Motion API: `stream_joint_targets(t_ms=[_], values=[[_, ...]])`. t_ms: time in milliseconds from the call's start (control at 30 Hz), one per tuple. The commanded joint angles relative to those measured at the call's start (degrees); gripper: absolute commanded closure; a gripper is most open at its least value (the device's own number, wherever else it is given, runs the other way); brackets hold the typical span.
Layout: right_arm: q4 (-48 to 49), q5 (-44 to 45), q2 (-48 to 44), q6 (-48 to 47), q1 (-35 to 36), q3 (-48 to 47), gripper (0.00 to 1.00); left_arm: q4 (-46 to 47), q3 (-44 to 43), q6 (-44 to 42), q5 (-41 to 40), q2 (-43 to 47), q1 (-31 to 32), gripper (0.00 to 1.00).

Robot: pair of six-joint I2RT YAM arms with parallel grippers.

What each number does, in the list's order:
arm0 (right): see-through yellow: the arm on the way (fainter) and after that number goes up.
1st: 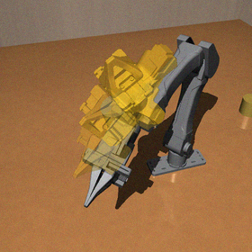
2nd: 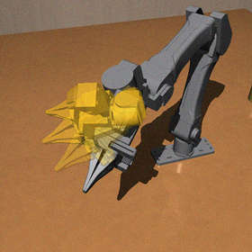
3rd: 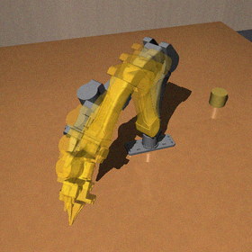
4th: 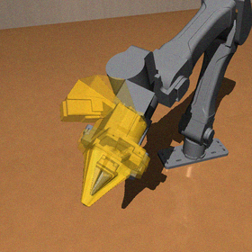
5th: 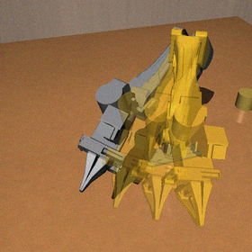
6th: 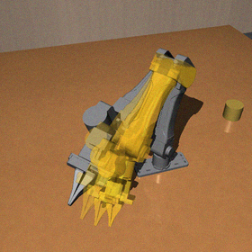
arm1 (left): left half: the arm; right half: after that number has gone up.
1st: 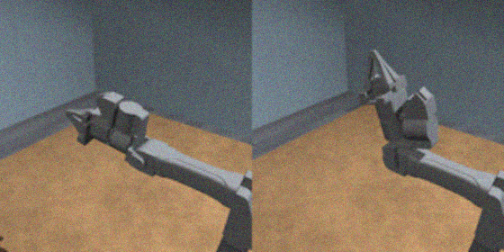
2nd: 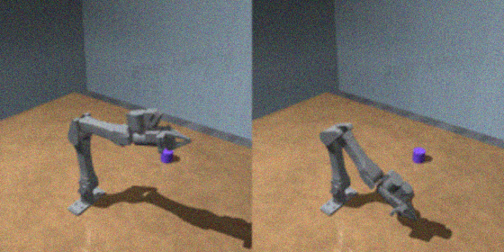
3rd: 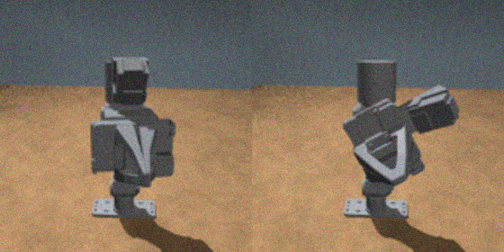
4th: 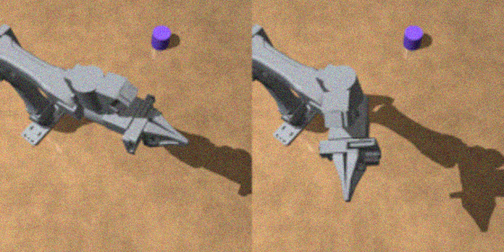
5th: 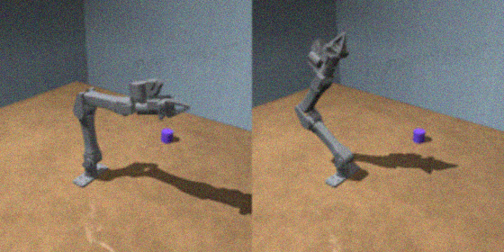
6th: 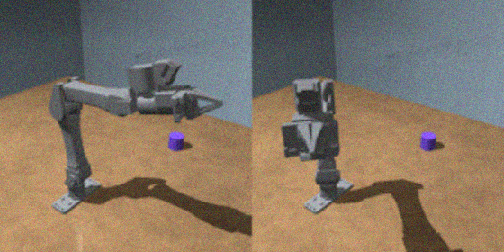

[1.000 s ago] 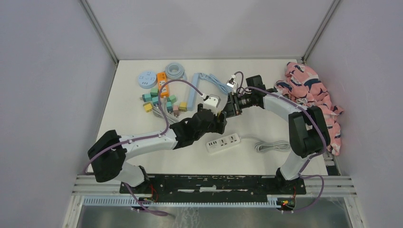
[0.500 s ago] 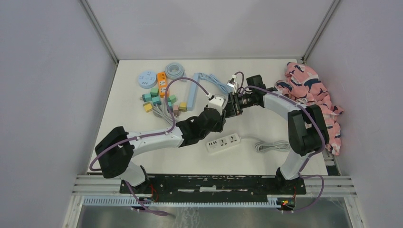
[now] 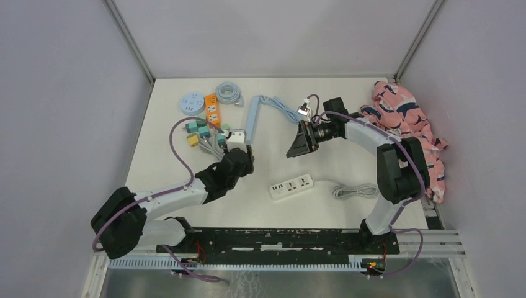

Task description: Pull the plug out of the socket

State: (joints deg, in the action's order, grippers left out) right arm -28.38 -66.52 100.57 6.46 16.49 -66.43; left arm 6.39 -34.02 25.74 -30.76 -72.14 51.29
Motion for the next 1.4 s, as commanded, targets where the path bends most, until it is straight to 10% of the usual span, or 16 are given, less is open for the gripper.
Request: stream_joint_targets(t_ms=[0,400,833,1100,1367], values=[[-1.06,-2.04,-1.94,-1.79,-0.62,-2.63,0.01,4.66,3.78,7.91,2.80,5.40,-8.67,0.97],[-2.46,-2.16,-1.61,-2.58,-1.01,-3.24,0.01,4.94,4.55,12.23,7.42,6.21,-27.42,0.97],[-3.12,-2.34,-1.57,-3.08,-1.76,-3.43,0.00,-11.40,-13.57,15.94,3.54,-12.75,-30.68,0.90],[-3.26,-2.54,-1.61,-3.21,-2.01,-3.52,0.00,-11.29,-14.59,15.99,4.57,-14.68,-30.87,0.32],[-3.76,-2.74,-1.47,-3.70,-2.16,-3.75,0.00,-12.07,-15.33,15.33,6.27,-13.25,-30.90,0.12]])
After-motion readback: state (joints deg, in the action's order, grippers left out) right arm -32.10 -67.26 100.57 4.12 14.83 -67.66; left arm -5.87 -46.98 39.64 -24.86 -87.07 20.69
